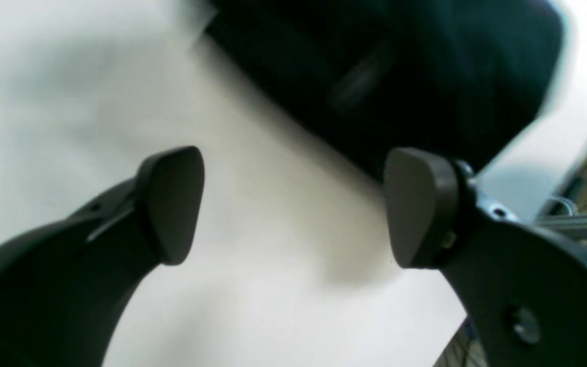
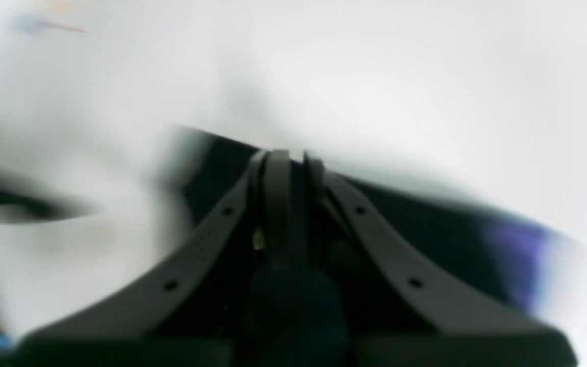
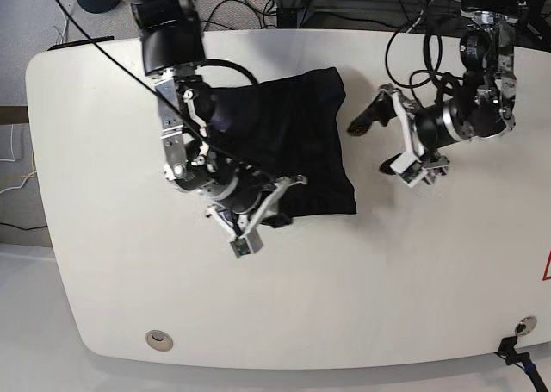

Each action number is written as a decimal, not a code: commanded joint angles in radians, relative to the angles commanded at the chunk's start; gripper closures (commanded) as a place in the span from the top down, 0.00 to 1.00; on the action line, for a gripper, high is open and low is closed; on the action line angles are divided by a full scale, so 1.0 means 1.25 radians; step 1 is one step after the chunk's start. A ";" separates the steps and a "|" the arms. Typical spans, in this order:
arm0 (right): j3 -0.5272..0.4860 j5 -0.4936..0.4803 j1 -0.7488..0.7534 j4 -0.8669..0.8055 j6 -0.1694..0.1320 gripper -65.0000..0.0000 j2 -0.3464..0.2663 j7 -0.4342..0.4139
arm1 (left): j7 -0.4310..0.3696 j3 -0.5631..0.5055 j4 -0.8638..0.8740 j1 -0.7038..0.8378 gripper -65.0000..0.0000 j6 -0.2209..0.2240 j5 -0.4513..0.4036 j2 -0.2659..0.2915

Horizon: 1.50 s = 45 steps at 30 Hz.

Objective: Fold the T-shirt properly
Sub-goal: 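Grasp the bundle's edges with both grippers and flip it over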

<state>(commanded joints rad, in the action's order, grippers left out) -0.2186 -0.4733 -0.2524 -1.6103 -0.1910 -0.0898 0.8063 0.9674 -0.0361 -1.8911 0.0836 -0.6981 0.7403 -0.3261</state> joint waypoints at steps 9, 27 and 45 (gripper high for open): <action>0.000 0.001 0.000 0.115 -0.006 0.07 -0.064 -0.104 | -0.002 -0.252 0.032 0.002 0.81 0.000 -0.034 0.060; 0.022 -0.002 0.237 -0.005 0.001 0.07 -0.126 -0.169 | -0.096 -0.285 0.395 -0.236 0.81 0.000 -0.236 -0.007; 0.061 0.001 0.074 0.045 -0.007 0.07 -0.034 -0.119 | -0.043 -0.079 0.087 -0.007 0.81 0.000 -0.237 0.025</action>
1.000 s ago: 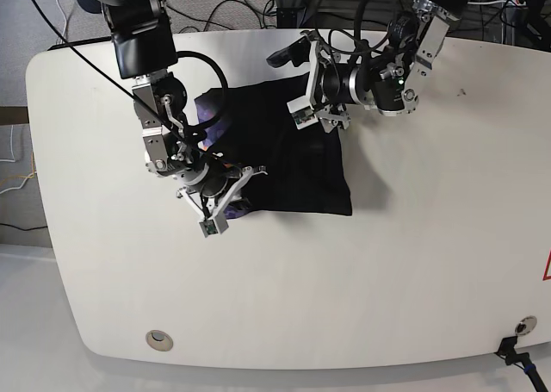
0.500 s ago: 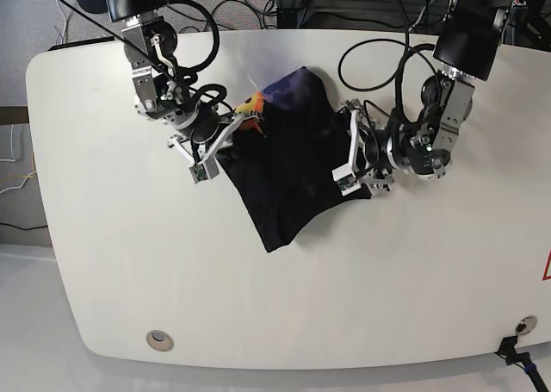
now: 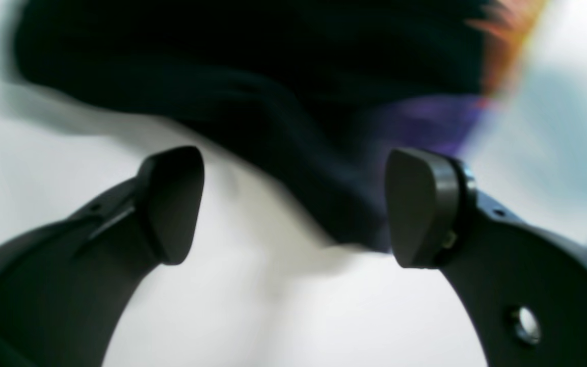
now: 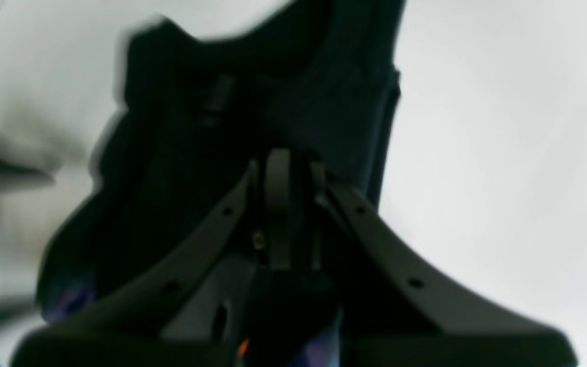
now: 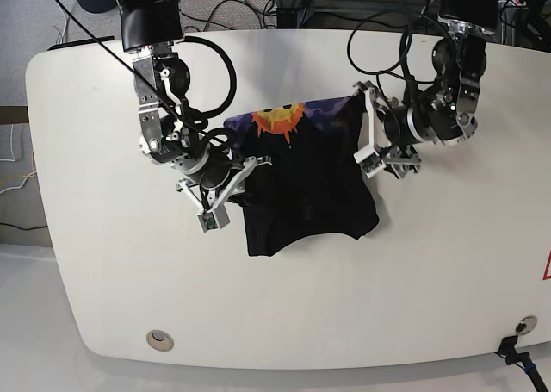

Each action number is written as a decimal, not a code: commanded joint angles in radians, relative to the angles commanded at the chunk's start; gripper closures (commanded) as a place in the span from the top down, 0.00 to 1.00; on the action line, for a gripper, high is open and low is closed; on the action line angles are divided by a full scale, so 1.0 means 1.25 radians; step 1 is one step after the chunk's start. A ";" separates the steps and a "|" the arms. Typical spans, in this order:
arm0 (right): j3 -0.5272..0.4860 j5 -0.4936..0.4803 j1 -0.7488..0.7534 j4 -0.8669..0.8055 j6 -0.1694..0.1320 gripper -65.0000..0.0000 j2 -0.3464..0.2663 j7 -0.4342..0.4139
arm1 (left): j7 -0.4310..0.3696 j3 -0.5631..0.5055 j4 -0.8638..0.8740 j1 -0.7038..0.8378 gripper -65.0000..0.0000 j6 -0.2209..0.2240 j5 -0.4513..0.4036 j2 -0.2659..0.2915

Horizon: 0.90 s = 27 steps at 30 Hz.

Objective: Fold the T-shirt properly
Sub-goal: 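Grasp the bundle's edges with both grippers and flip it over, then lay the folded shirt flat and open both grippers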

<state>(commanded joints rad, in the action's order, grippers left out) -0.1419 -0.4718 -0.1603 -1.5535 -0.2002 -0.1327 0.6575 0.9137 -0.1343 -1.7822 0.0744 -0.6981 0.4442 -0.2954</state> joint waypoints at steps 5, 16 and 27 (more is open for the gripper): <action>-0.001 0.000 -0.004 0.101 -0.001 0.07 -0.002 -0.068 | -0.001 0.001 0.034 0.022 0.81 0.000 -0.001 0.025; 0.002 0.000 0.098 0.034 -0.001 0.07 -0.029 -0.072 | -0.029 0.001 0.176 -0.065 0.81 0.000 0.000 0.005; 0.002 0.001 0.161 -0.161 -0.001 0.07 -0.091 -0.080 | -0.028 0.069 -0.053 0.102 0.81 0.000 -0.002 -0.009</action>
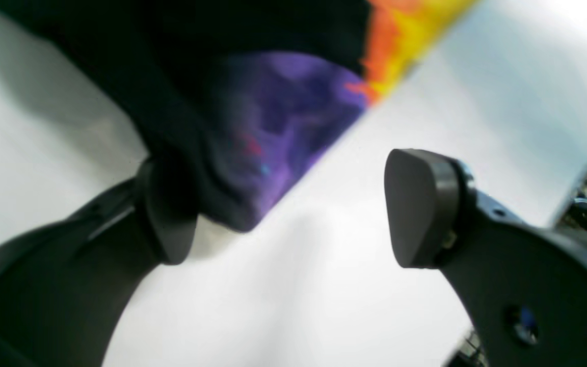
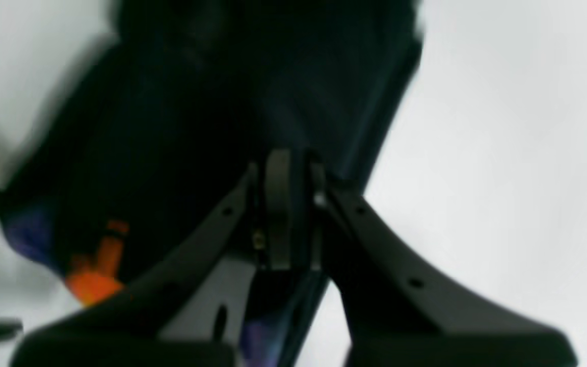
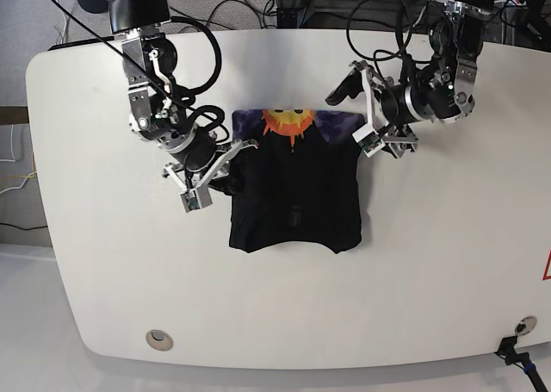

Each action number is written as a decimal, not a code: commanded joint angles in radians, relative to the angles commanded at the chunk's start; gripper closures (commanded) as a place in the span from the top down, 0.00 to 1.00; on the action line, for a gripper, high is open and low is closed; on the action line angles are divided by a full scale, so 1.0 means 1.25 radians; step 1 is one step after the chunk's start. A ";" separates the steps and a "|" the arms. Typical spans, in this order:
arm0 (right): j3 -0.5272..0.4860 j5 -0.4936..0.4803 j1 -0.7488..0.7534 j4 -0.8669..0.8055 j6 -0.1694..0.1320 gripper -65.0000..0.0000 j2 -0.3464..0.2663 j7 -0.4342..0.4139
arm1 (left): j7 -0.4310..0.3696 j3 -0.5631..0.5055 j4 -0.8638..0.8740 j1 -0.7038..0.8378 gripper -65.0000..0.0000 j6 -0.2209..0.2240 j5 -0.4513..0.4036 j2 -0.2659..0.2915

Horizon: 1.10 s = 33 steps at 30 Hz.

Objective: Fold the T-shirt properly

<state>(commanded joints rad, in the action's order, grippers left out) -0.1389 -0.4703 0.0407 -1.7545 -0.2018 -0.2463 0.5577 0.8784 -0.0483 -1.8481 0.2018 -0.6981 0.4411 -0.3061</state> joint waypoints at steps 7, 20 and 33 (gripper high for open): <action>0.053 0.000 0.236 -0.167 0.037 0.07 -0.075 -0.145 | -0.079 0.207 -0.075 0.140 0.81 0.000 -0.145 0.043; 0.141 0.252 0.660 -0.177 0.043 0.07 0.041 -0.439 | -0.477 0.374 -0.085 0.447 0.81 0.000 -0.227 0.150; 0.139 0.298 0.944 -0.115 0.044 0.07 0.072 -0.532 | -0.625 0.385 0.017 0.749 0.81 0.000 -0.227 0.249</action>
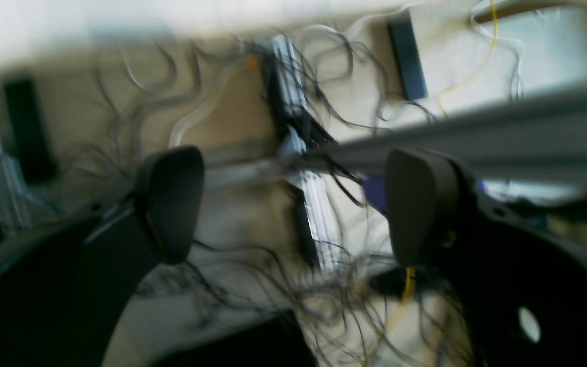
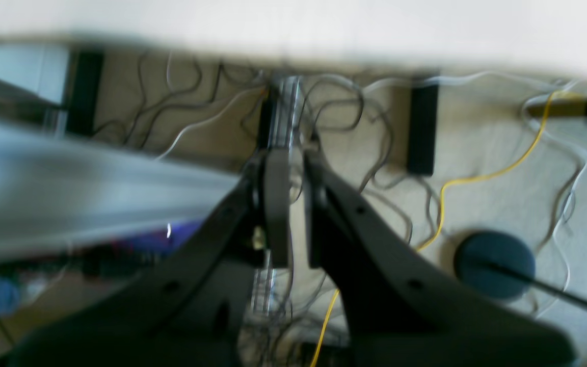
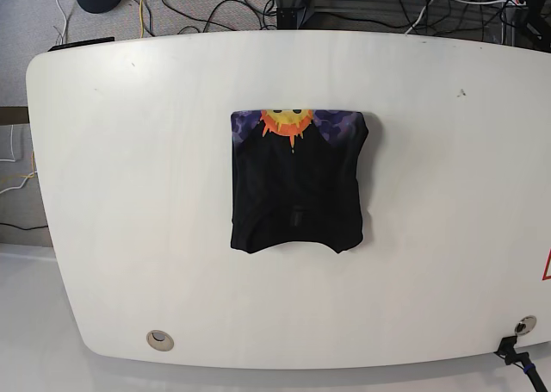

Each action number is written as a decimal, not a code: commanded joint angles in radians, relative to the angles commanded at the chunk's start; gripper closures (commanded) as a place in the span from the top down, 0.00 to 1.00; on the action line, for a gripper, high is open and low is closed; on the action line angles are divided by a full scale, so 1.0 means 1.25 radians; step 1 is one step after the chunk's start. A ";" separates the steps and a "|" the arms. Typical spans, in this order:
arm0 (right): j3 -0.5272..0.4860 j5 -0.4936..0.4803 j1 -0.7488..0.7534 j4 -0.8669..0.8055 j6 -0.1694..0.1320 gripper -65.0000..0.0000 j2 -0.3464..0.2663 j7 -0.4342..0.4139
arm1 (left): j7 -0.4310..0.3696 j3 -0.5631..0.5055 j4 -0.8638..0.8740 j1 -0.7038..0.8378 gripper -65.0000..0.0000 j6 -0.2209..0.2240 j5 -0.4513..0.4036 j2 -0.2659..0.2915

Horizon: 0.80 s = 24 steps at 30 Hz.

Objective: Fold the T-shirt properly

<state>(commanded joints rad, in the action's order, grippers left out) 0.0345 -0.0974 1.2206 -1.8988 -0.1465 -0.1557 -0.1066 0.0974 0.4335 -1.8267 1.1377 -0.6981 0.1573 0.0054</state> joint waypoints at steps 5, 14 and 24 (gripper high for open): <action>-0.021 -0.001 -0.081 0.206 0.000 0.07 0.006 0.000 | 0.000 -0.001 0.220 -0.095 0.81 0.000 -0.009 -0.010; -0.061 -0.002 -0.324 0.568 0.000 0.07 0.010 0.000 | 0.000 -0.005 0.609 -0.358 0.81 0.000 -0.140 -0.047; -0.063 -0.002 -0.551 0.926 0.000 0.07 0.011 -0.001 | 0.000 -0.009 0.885 -0.550 0.81 0.025 -0.313 -0.045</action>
<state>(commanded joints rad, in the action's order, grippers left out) -0.0437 -0.1005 0.5317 -0.7419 -0.1465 -0.1419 -0.1082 0.0974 0.4227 -0.7204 0.4503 -0.6667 -0.2340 -0.0514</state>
